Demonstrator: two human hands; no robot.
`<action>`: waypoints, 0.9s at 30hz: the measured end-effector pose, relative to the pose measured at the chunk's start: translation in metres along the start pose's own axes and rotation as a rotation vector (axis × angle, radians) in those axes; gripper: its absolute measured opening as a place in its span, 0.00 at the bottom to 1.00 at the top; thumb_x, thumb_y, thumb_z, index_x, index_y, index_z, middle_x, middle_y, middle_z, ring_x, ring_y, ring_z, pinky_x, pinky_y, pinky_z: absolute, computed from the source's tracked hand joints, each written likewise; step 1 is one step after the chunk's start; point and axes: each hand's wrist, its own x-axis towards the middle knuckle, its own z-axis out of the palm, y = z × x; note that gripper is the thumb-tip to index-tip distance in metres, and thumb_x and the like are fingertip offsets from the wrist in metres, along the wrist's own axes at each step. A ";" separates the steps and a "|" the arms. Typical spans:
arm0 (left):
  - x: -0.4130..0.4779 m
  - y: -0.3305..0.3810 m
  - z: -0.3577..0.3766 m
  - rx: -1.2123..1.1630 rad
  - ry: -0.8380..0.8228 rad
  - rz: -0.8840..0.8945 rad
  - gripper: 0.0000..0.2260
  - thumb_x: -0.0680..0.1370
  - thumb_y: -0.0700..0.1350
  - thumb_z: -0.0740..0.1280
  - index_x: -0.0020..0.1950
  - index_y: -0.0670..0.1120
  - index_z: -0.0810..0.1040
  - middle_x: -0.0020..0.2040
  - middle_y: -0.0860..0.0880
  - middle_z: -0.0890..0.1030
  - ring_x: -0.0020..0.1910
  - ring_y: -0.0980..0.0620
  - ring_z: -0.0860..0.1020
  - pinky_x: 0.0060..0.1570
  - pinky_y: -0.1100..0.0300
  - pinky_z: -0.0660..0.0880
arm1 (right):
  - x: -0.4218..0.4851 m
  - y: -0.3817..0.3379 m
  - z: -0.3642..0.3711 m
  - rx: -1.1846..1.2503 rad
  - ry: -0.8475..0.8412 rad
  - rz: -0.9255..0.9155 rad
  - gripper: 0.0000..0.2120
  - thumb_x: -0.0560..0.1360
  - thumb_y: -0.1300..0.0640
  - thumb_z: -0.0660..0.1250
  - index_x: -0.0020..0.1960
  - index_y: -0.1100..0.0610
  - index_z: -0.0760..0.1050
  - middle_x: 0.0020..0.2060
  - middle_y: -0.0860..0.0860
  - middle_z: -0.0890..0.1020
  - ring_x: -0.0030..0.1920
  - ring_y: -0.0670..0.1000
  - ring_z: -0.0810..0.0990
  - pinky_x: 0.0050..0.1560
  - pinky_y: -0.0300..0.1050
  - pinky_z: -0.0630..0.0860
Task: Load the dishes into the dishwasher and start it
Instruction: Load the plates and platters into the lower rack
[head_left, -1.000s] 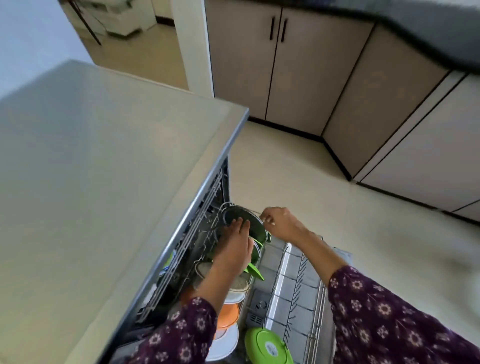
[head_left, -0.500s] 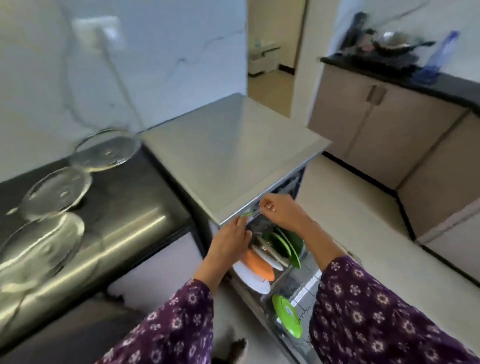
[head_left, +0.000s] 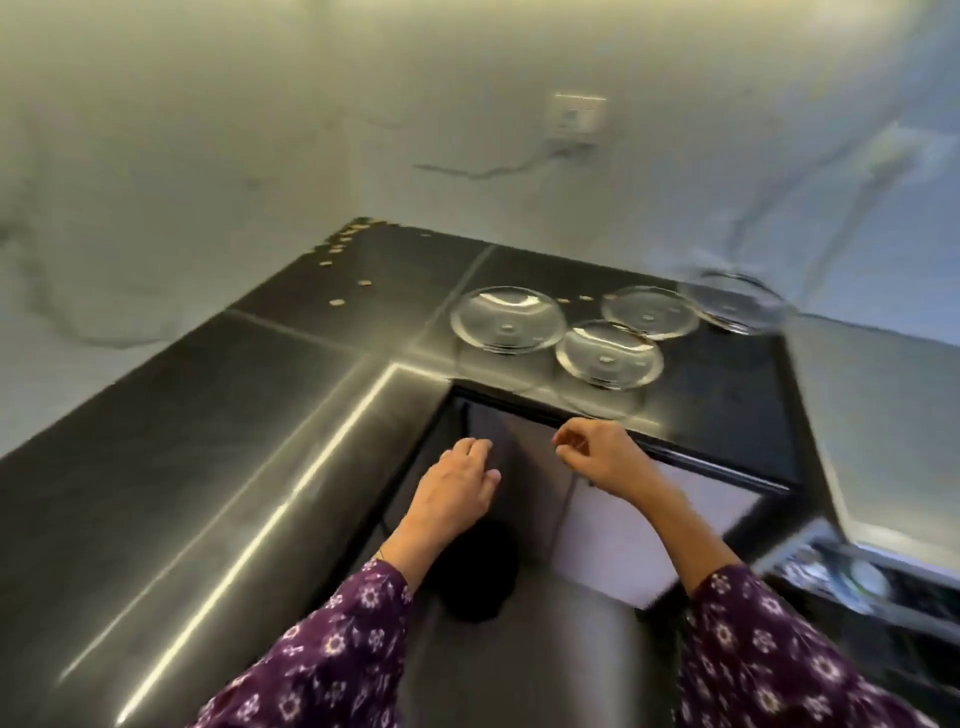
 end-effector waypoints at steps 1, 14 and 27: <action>-0.009 -0.025 -0.013 -0.006 0.040 -0.061 0.21 0.80 0.50 0.58 0.72 0.45 0.64 0.69 0.47 0.67 0.65 0.44 0.70 0.62 0.49 0.69 | 0.017 -0.025 0.015 -0.012 -0.027 -0.055 0.03 0.72 0.60 0.68 0.46 0.54 0.79 0.34 0.44 0.79 0.31 0.38 0.75 0.37 0.28 0.69; -0.203 -0.289 -0.126 0.043 0.497 -0.746 0.21 0.76 0.49 0.61 0.64 0.39 0.72 0.61 0.41 0.74 0.60 0.39 0.73 0.61 0.50 0.68 | 0.119 -0.316 0.233 -0.025 -0.464 -0.562 0.04 0.73 0.59 0.68 0.45 0.57 0.80 0.37 0.48 0.81 0.39 0.46 0.78 0.45 0.39 0.74; -0.357 -0.386 -0.149 -0.150 0.471 -1.468 0.24 0.77 0.48 0.65 0.69 0.40 0.64 0.65 0.39 0.67 0.63 0.34 0.68 0.60 0.44 0.68 | 0.077 -0.477 0.396 -0.054 -0.847 -0.634 0.09 0.72 0.57 0.67 0.49 0.60 0.79 0.43 0.57 0.84 0.47 0.53 0.82 0.51 0.47 0.77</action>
